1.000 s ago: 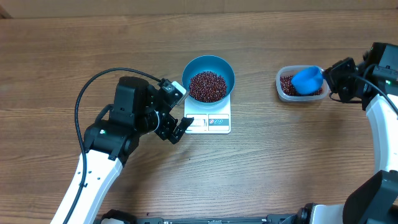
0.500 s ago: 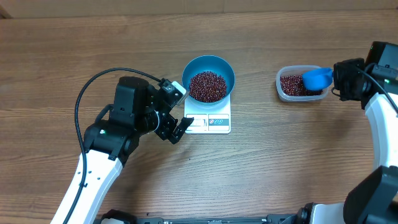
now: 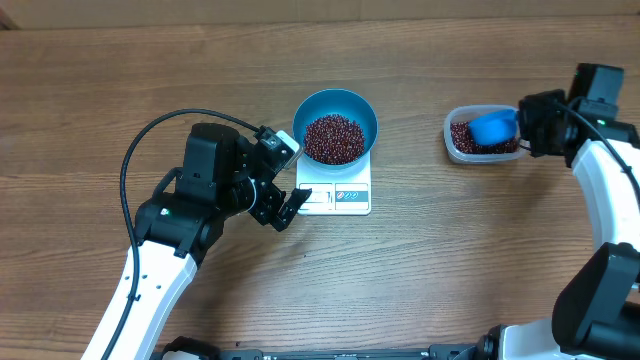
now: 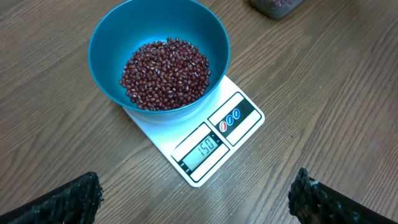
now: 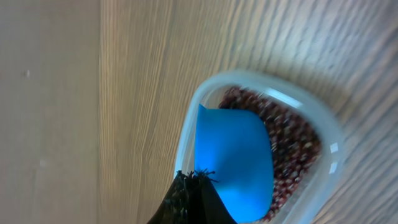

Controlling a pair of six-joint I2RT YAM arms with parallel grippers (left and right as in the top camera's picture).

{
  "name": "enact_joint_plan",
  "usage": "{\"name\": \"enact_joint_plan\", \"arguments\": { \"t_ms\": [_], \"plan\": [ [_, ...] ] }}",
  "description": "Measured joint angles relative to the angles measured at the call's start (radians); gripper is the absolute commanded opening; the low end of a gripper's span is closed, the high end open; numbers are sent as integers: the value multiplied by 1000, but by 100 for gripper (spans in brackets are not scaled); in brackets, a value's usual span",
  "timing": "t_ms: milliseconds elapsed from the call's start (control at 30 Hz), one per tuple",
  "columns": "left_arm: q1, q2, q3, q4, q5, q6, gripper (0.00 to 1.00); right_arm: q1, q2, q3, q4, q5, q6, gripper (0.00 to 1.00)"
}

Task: Scoop item into bowl and weigh 150g on scale
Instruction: 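Lower the scoop into the clear container with the right gripper, then open the right gripper to release the scoop in the container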

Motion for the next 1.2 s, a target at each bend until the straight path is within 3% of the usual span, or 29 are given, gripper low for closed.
{"name": "enact_joint_plan", "arguments": {
  "t_ms": [200, 233, 433, 600, 700, 1200],
  "plan": [
    [0, 0, 0, 0, 0, 0, 100, 67, 16, 0, 2, 24, 0, 4],
    [0, 0, 0, 0, 0, 0, 99, 72, 18, 0, 1, 30, 0, 8],
    [0, 0, 0, 0, 0, 0, 100, 79, 19, 1, -19, 45, 7, 66],
    [0, 0, 0, 0, 0, 0, 100, 79, 19, 1, -52, 54, -16, 94],
    [0, 0, 0, 0, 0, 0, 100, 79, 19, 1, -53, 53, -48, 100],
    [0, 0, 0, 0, 0, 0, 100, 79, 19, 8, -166, 122, -274, 100]
  ]
}}
